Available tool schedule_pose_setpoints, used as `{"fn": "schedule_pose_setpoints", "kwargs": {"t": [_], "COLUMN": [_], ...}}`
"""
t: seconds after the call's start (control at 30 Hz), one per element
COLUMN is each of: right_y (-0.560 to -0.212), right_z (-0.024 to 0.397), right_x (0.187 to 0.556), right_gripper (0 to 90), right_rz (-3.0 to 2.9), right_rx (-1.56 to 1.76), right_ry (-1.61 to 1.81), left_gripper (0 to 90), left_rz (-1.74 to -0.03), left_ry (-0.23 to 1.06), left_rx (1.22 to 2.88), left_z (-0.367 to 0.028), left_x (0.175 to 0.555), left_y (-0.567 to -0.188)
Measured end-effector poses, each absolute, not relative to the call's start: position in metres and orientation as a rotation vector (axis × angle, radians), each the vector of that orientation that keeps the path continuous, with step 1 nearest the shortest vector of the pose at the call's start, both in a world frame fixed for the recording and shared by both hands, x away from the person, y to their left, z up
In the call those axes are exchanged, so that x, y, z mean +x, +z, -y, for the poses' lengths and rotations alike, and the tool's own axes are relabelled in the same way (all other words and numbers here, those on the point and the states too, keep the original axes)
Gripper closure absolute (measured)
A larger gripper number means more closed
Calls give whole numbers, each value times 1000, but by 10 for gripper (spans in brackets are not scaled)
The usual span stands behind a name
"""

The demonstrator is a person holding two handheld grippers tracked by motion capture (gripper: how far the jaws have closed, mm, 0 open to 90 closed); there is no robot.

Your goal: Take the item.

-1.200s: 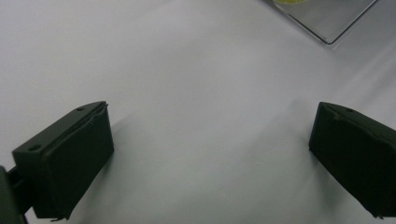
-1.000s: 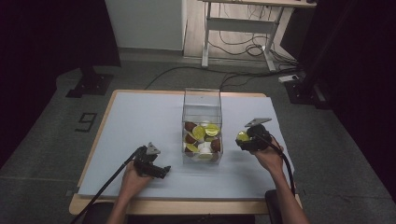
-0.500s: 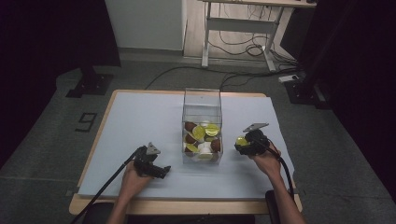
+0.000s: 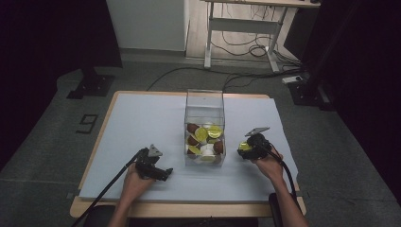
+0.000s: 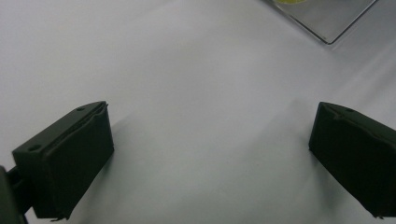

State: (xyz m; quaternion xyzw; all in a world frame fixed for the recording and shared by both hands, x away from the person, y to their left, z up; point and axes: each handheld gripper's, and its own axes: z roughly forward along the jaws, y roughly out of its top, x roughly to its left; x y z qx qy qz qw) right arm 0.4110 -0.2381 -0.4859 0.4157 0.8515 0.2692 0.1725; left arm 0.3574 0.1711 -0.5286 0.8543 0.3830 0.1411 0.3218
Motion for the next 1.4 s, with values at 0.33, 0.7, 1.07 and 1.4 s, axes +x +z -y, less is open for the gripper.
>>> {"fn": "schedule_pose_setpoints", "kwargs": {"t": [0.33,0.7,1.07,1.4], "right_y": [-496,-497,-490,-482], "right_z": [237,237,239,245], "right_x": [413,413,409,396], "right_gripper": [376,339,152,95], "right_rz": [-2443,-2425,-2394,-2380], "right_rx": [1177,1180,1186,1191], "right_ry": [700,717,798,864], "left_gripper": [0,0,0,0], "left_rz": [-1006,-1005,-1005,-1006], "left_ry": [370,370,371,371], "left_rx": [2244,2244,2244,2244], "left_z": [-171,-171,-171,-171], "left_x": [357,357,357,357], "left_y": [-529,-529,-529,-529]}}
